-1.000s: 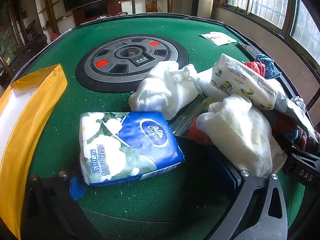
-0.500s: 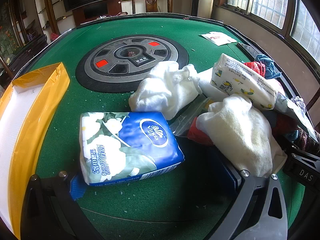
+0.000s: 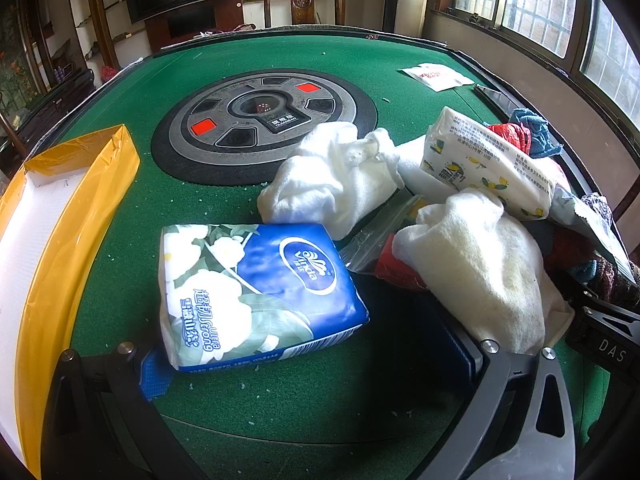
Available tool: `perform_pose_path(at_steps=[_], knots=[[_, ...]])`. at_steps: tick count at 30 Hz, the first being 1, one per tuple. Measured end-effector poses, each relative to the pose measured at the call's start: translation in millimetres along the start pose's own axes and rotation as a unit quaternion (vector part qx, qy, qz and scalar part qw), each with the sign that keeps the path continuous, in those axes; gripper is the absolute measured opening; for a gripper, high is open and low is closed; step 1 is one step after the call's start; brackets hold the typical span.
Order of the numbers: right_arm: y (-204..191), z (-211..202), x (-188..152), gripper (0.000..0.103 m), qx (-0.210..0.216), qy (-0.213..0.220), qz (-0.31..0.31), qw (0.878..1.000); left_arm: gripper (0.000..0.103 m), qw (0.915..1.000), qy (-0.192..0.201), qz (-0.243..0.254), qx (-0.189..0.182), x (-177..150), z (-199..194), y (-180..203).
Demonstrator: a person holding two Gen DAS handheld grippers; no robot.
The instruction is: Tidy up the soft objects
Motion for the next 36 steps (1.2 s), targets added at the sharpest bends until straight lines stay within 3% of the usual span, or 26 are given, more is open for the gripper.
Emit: perform_pose_path(at_steps=[20, 22, 24, 32, 36], knots=[[-0.3, -1.2, -0.9, 0.102, 0.001, -0.001, 0.0, 1.0, 0.103, 1.0, 0.0, 0.0, 0.0, 0.1, 0.0, 0.0], [-1.3, -2.5, -2.9, 0.102, 0.002, -0.018, 0.001, 1.0, 0.103, 1.0, -0.002, 0.003, -0.001, -0.4, 0.1, 0.0], [-4.7, -4.4, -7.5, 0.102, 0.001, -0.043, -0.007, 0.999, 0.103, 0.999, -0.016, 0.032, -0.026, -5.4, -3.4, 1.8], [-8.4, -14.0, -22.4, 0.102, 0.0, -0.053, -0.018, 0.998, 0.103, 0.9972, -0.028, 0.058, -0.039, -12.5, -8.6, 2.1], [-12.8, -32.1, -45.9, 0.102, 0.005, -0.065, -0.036, 0.997, 0.103, 0.9969, -0.026, 0.059, -0.044, -16.9, -12.4, 2.6]])
Point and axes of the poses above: each gripper's, at about its wrist camera, not at the fingertips, and z roughly the way its jaws point, y to its right, x to its top, the point moved 7 cm from there along z, roughly the way its jaws point, and after that the axes turned 8 degrees about z, right-handed, at the moved point
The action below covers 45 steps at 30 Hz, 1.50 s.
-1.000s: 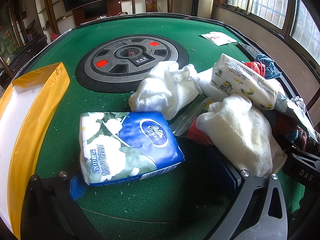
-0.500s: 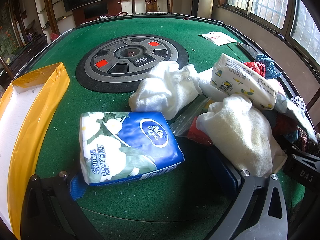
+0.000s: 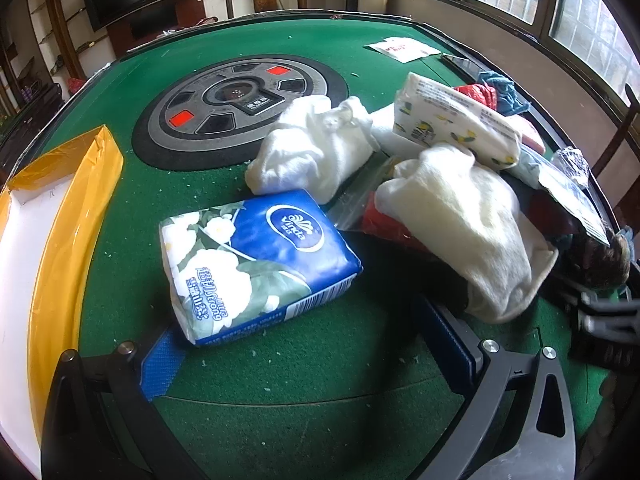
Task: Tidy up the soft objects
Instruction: 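Grasp the blue Vinda tissue pack with the left tool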
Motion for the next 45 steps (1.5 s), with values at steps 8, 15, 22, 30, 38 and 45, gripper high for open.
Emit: perform_pose_path(at_steps=[8, 15, 22, 30, 38, 45], knots=[[-28.0, -110.2, -13.5, 0.102, 0.145, 0.096, -0.022, 0.985, 0.103, 0.9963, 0.043, -0.039, -0.064, -9.5, -26.1, -12.3], [-46.7, -124.8, 15.4, 0.102, 0.232, 0.127, 0.001, 0.964, 0.103, 0.9888, 0.11, -0.076, -0.067, -5.1, -74.1, -51.1], [-23.0, -88.0, 56.5, 0.102, 0.099, 0.22, 0.032, 0.97, 0.103, 0.9932, 0.08, -0.08, -0.03, 0.3, -61.3, -65.4], [2.6, -98.4, 56.1, 0.102, 0.08, 0.247, 0.038, 0.965, 0.103, 0.9989, 0.038, -0.027, -0.009, 18.3, -12.4, -41.6], [-1.8, -84.1, 58.1, 0.102, 0.077, 0.229, 0.032, 0.97, 0.088, 0.9985, 0.021, -0.023, -0.045, 0.7, -18.1, -39.1], [6.5, -79.5, 59.1, 0.102, 0.081, 0.221, 0.05, 0.971, 0.088, 0.9926, 0.055, -0.069, -0.083, -6.8, -52.2, -53.9]])
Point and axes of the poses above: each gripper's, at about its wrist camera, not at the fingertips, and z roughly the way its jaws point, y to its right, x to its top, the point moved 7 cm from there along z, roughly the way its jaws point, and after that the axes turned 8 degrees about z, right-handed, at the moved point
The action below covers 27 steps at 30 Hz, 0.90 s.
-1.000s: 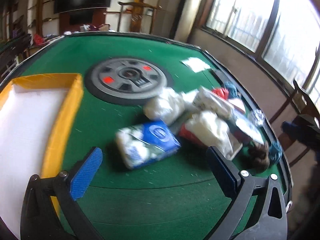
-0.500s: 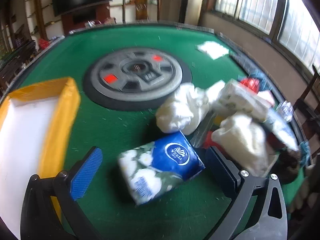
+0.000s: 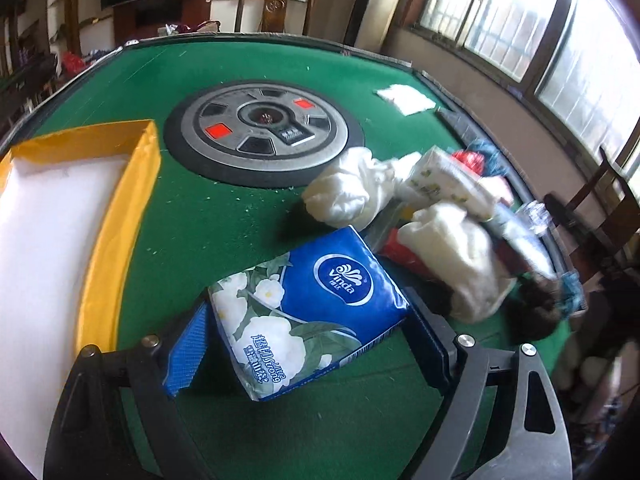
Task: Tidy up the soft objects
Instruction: 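Grasp the blue Vinda tissue pack with the left tool, then carry the blue tissue pack over the yellow-rimmed box with left while right drops a white cloth into it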
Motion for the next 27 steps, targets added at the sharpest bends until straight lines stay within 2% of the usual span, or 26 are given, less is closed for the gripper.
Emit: perform_pose_path(at_steps=[5, 11, 13, 16, 18, 21, 23, 25, 27], knots=[[7.0, 5.0, -0.7, 0.102, 0.008, -0.008, 0.017, 1.0, 0.088, 0.9992, 0.03, -0.021, -0.014, -3.0, -25.7, -0.8], [-8.0, -5.8, 2.4, 0.102, 0.079, -0.052, 0.028, 0.995, 0.088, 0.9981, 0.039, -0.031, -0.036, -9.7, -45.9, -7.7], [-25.7, -10.8, 4.8, 0.102, 0.098, -0.072, 0.013, 0.993, 0.088, 0.9977, 0.043, -0.035, -0.04, -10.3, -50.1, -11.9], [-70.6, -9.7, 3.2, 0.102, 0.117, -0.103, -0.049, 0.987, 0.088, 0.9968, 0.044, -0.048, -0.048, -13.0, -54.1, -20.0], [-105.9, -3.8, -4.4, 0.102, 0.144, -0.135, -0.077, 0.977, 0.088, 0.9963, 0.045, -0.054, -0.05, -16.0, -56.7, -25.5], [-155.5, 10.9, -19.6, 0.102, 0.194, -0.192, -0.084, 0.958, 0.088, 0.9955, 0.05, -0.064, -0.049, -19.7, -64.1, -34.4], [-177.9, 27.8, -29.4, 0.101, 0.185, -0.212, -0.098, 0.955, 0.088, 0.9952, 0.055, -0.068, -0.045, -22.6, -71.6, -42.8], [-195.7, 53.3, -38.1, 0.094, 0.153, -0.22, -0.115, 0.957, 0.088, 0.9949, 0.058, -0.073, -0.04, -24.2, -76.9, -50.3], [-204.3, 80.5, -46.7, 0.08, 0.113, -0.229, -0.133, 0.958, 0.088, 0.9941, 0.064, -0.08, -0.035, -27.3, -86.2, -62.8]])
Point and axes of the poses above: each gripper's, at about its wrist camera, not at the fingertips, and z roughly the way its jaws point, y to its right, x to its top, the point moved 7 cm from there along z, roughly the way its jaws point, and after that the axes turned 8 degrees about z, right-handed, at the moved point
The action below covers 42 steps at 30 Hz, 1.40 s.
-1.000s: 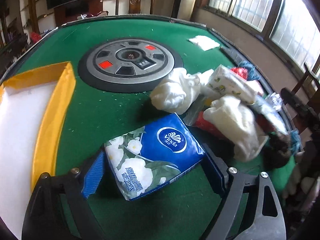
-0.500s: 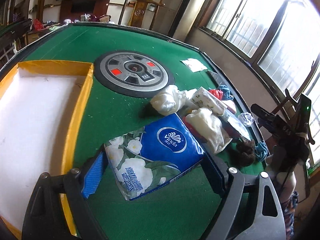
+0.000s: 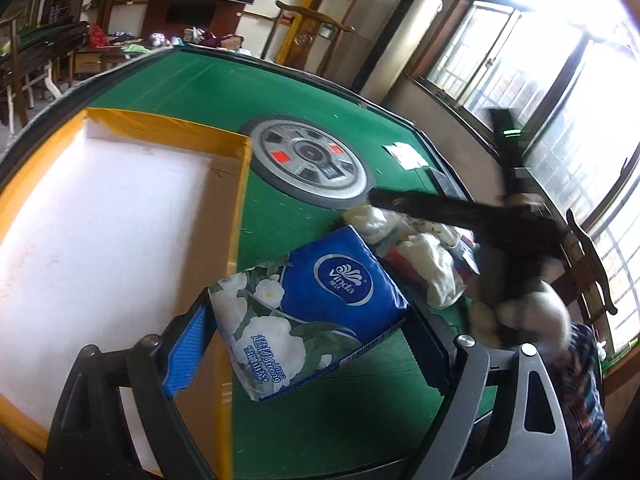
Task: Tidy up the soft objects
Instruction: 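Carry the blue tissue pack over the yellow-rimmed box with left while right drops a white cloth into it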
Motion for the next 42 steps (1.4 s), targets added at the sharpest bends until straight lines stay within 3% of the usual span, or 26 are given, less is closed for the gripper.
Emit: perform_pose_path(at_steps=[2, 5, 9, 13, 17, 26, 32, 36, 39, 42], knots=[[-0.1, 23.0, 0.5, 0.068, -0.028, -0.019, -0.005, 0.999, 0.088, 0.9999, 0.007, -0.005, 0.007, 0.7, -8.7, -11.3], [7.0, 45.6, -5.3, 0.034, -0.046, -0.056, 0.0, 0.997, 0.088, 0.9996, 0.018, -0.016, 0.015, 1.0, -21.0, -30.3], [9.5, 35.4, -5.1, 0.023, -0.04, -0.049, 0.005, 0.998, 0.088, 0.9989, 0.026, -0.033, 0.02, 1.0, -29.5, -52.9], [-12.3, 7.8, 5.7, 0.023, 0.015, -0.027, 0.008, 0.999, 0.088, 0.9981, 0.026, -0.044, 0.033, 6.2, -28.0, -76.5], [-63.4, -13.7, 19.9, 0.023, 0.087, -0.01, -0.012, 0.996, 0.088, 0.9969, 0.028, -0.053, 0.051, 16.9, -25.6, -97.8], [-154.8, 18.6, 31.0, 0.023, 0.116, -0.034, -0.056, 0.991, 0.088, 0.9937, 0.011, -0.057, 0.096, 40.2, 6.3, -130.3], [-163.0, 44.6, 31.8, 0.027, 0.1, -0.047, -0.041, 0.993, 0.089, 0.9929, -0.014, -0.047, 0.108, 52.1, 43.2, -137.3], [-152.2, 42.1, 35.5, 0.052, 0.112, -0.041, -0.003, 0.993, 0.09, 0.9947, -0.03, -0.062, 0.077, 54.6, 63.2, -136.5], [-144.3, 31.9, 36.6, 0.053, 0.116, -0.027, 0.003, 0.993, 0.09, 0.9945, -0.035, -0.075, 0.063, 55.1, 67.5, -136.5], [-134.5, 16.8, 35.0, 0.053, 0.112, -0.012, 0.005, 0.994, 0.09, 0.9942, -0.034, -0.067, 0.076, 55.5, 62.1, -133.6]])
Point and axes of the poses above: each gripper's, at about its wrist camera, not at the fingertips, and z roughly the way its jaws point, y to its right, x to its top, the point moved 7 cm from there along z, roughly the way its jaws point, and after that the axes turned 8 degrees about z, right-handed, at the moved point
